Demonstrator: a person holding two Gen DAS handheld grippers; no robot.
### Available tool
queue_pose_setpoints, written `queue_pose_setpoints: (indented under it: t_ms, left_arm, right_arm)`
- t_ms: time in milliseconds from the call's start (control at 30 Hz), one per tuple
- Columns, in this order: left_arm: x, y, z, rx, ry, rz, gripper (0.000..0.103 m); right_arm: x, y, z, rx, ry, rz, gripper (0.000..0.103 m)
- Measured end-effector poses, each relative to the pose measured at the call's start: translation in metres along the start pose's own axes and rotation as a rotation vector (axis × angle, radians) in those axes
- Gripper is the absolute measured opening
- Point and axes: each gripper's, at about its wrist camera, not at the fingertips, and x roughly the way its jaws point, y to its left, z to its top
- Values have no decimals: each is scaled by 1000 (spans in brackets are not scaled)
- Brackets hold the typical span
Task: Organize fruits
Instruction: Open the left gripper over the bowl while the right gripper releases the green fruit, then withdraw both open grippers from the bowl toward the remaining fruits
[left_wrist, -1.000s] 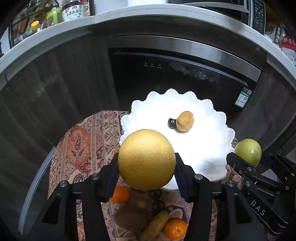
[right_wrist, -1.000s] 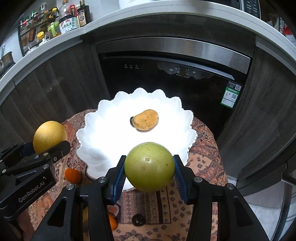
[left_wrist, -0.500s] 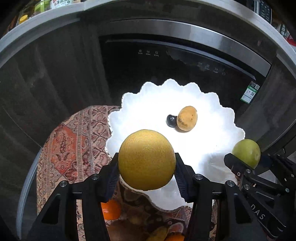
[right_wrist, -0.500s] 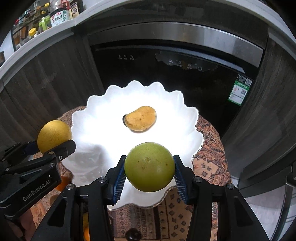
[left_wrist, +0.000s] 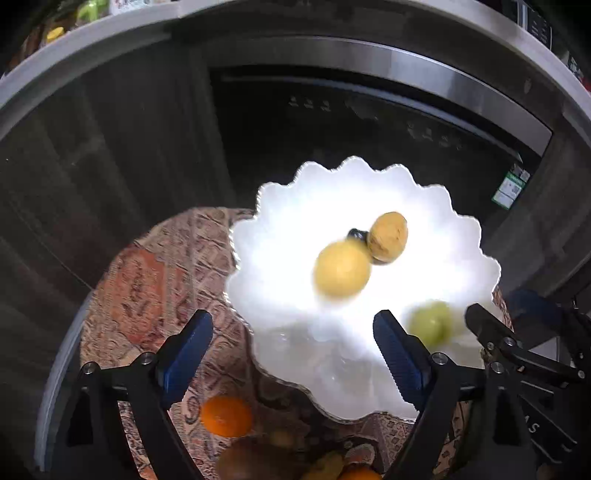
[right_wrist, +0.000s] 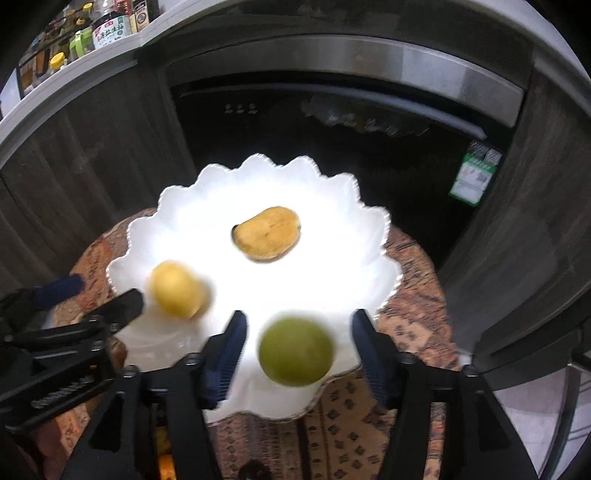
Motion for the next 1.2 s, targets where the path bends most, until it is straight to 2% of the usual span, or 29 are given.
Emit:
queue_pose_setpoints:
  t_ms: [33, 233, 833, 1200]
  left_arm:
    - [-2, 1, 1, 0, -3, 7, 89]
    - [-19, 5, 2, -2, -22, 27, 92]
    - [-96, 26, -18, -11, -109, 54, 95]
    - [-122, 34, -37, -19, -136, 55, 95]
  right_arm:
    - [-4, -1, 1, -1, -11, -21, 78]
    - [-20, -3, 5, 10, -37, -57, 86]
    - [-90, 15, -7, -9, -111, -51, 86]
    - [-117, 24, -20, -22, -133, -52, 86]
